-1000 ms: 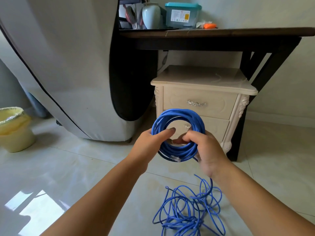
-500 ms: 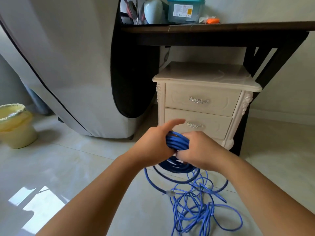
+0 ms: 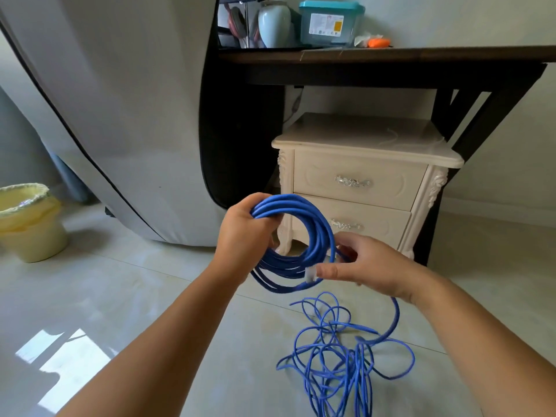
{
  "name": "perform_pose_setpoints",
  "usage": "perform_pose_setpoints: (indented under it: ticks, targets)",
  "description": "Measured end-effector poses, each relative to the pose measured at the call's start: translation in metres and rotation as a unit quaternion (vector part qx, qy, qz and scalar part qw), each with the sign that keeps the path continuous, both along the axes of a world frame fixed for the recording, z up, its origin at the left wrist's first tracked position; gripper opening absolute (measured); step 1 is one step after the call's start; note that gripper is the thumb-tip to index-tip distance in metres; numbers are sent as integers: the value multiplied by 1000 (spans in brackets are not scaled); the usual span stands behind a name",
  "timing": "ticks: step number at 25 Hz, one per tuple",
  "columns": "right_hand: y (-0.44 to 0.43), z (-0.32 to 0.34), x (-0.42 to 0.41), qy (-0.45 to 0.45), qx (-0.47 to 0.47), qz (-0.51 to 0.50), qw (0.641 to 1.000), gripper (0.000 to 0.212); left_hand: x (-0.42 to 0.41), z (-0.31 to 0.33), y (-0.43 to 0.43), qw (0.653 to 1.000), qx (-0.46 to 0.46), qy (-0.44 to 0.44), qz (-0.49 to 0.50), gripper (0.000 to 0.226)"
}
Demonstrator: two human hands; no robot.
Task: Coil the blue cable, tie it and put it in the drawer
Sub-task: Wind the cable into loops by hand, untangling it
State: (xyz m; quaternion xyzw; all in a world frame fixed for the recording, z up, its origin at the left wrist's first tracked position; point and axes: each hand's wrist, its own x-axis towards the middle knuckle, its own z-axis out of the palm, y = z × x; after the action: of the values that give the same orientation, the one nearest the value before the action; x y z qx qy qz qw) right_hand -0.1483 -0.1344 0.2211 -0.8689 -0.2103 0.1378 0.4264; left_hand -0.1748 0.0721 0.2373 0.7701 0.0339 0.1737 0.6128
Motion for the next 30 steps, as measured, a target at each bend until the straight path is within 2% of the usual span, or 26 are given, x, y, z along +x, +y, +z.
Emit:
perform_pose_setpoints:
  ticks: [2,4,5,7,8,9,11,12,13,15,17,19,21,23,24,26,27,30]
  targets:
    - [11,-6,-8,0,59,-31,998,53,1,-2,0,998,-57,11,19,18]
    - [25,-8,-16,62,165,-19,984,48,-1,-4,-7,994,-109,22,19,13]
    - [30,-8,-19,118,234,-3,965,51,-2,-5,-11,990,-133,28,22,11]
    - [30,-5,-18,240,372,28,896,75,-1,-6,-16,980,-189,44,40,10]
    - [27,-3,-18,258,405,56,876,86,0,-6,-18,972,-223,52,49,10]
    - [26,-1,-18,248,399,73,879,94,1,-6,-19,964,-253,57,55,9]
    - [29,-1,-22,198,324,54,924,106,0,-5,-21,958,-274,62,65,8]
    - [33,-1,-25,173,291,26,941,106,-1,-5,-23,958,-271,64,69,8]
    - [37,-2,-27,147,279,-12,949,97,-1,-6,-26,959,-267,63,69,8]
    - [40,-5,-26,104,297,-93,945,61,-2,-8,-30,962,-259,62,53,10]
    - [39,-1,-23,90,323,-158,929,29,-3,-9,-31,973,-219,72,20,11]
    - [33,2,-17,78,318,-187,926,30,-5,-8,-27,990,-99,94,-26,4]
    - [25,4,-12,55,280,-188,940,32,-6,-10,-20,992,35,80,-91,37]
    - [20,5,-11,38,219,-164,961,30,-6,-9,-13,981,142,15,-129,78]
    - [20,5,-13,27,184,-143,972,29,-7,-6,-11,972,190,-28,-132,87]
    - [22,4,-15,-23,104,-95,990,23,-7,0,-9,945,284,-88,-136,86]
    - [23,5,-17,-54,63,-73,994,22,-7,2,-10,932,318,-84,-152,84]
    - [25,2,-21,-141,-37,-37,989,20,-6,-3,-13,921,341,0,-190,75]
